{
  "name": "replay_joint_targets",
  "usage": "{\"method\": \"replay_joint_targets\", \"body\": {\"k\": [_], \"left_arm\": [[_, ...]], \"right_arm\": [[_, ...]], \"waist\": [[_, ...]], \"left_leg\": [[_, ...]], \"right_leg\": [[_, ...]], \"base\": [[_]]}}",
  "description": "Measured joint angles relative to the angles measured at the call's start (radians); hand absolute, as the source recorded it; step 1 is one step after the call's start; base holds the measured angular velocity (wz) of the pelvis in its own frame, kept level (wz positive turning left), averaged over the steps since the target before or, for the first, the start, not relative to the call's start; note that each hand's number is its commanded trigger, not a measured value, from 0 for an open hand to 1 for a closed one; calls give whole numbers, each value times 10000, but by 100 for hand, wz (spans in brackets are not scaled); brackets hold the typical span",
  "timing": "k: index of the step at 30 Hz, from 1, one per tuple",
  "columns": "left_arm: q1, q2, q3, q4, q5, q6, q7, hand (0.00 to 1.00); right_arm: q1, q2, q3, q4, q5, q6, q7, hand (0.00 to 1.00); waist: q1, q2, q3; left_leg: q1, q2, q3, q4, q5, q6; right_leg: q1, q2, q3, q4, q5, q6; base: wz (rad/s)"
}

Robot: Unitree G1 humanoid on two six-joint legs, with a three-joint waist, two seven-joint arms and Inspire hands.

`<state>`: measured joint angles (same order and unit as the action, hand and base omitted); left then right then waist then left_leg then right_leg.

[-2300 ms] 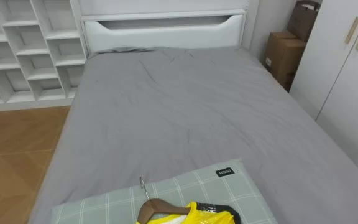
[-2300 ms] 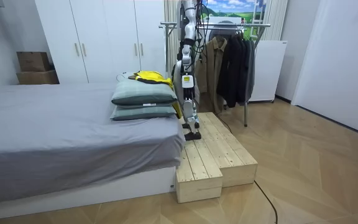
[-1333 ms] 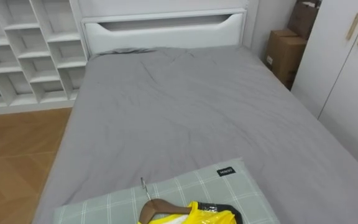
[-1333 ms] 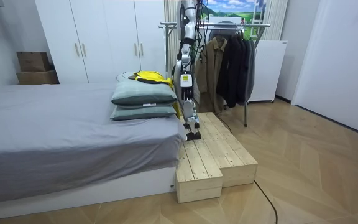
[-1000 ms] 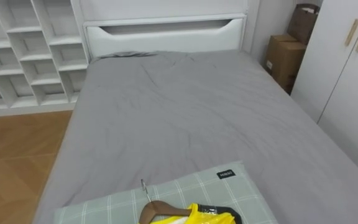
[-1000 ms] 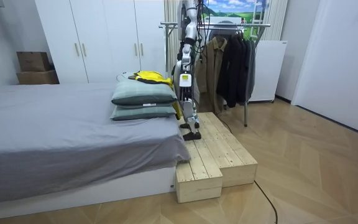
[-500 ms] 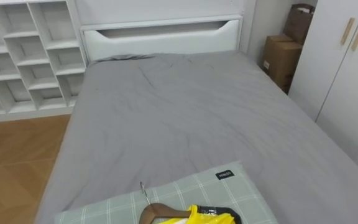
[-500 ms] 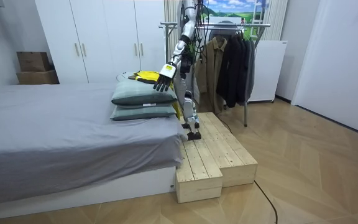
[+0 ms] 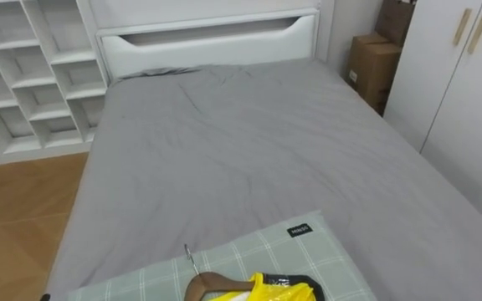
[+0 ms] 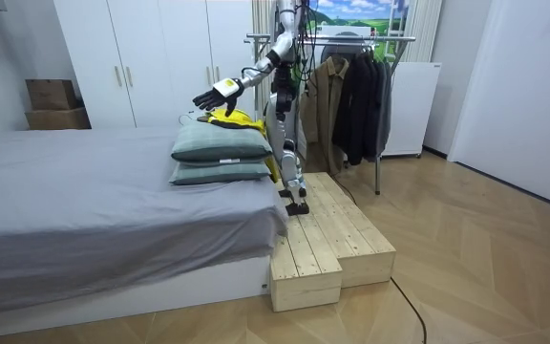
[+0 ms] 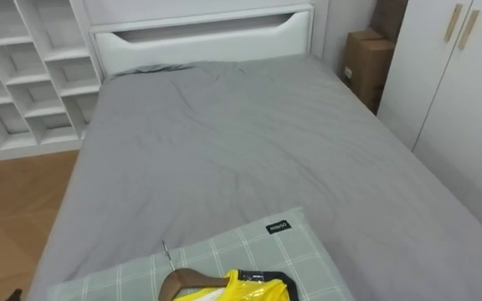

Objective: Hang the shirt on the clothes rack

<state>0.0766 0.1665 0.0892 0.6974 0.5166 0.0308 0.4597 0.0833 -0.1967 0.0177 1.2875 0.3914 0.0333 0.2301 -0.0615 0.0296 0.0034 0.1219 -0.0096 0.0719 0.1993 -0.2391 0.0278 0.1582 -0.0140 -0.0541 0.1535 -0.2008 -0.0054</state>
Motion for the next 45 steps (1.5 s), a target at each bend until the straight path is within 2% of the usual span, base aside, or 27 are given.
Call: {"method": "replay_joint_targets", "body": {"k": [6,11,15,18,28,36,45], "left_arm": [[-3,30,-538,-711,472,34,50,0],[-11,27,-1134,-1270,1108,31,-130,0],[-12,26,-1527,-1474,1536,-90,-501,0],[-12,33,-1549,-1480,1556,-107,-784,0],[-10,38,-1834,-1466,2047,-239,-1215,0],[-10,37,-1849,-1258,2401,-261,-1299,0],[-10,32,-1924,-297,2395,-274,-1503,0]], "right_arm": [[-11,7,97,1,88,26,1,0],[-17,4,95,10,85,-6,-9,0],[-22,-12,81,21,41,-144,-3,0],[-71,-5,66,20,-48,-216,0,0],[-44,-6,7,28,-47,-251,49,0],[-41,-15,-7,21,-55,-251,130,0],[-29,-7,151,13,-41,-299,122,0]], "waist": [[-108,-62,-25],[-194,13,-55],[-268,76,-35],[-421,102,-24],[-440,43,45],[-433,36,36],[-432,-149,11]], "left_leg": [[-20,16,29,-4,0,-1],[-42,14,38,7,-1,0],[-25,16,66,17,1,1],[-41,21,82,30,1,1],[85,52,220,-27,0,0],[98,68,245,-26,-1,-2],[100,64,240,-20,0,-1]], "right_leg": [[-13,14,17,-10,34,-6],[-32,15,25,-16,57,-4],[-23,13,55,-19,57,-4],[-3,14,76,-15,58,-4],[-9,51,222,21,62,-9],[-11,63,230,22,71,-20],[3,54,225,16,71,-20]], "base": [[-2],[0],[0],[0],[-3],[0],[0]]}}
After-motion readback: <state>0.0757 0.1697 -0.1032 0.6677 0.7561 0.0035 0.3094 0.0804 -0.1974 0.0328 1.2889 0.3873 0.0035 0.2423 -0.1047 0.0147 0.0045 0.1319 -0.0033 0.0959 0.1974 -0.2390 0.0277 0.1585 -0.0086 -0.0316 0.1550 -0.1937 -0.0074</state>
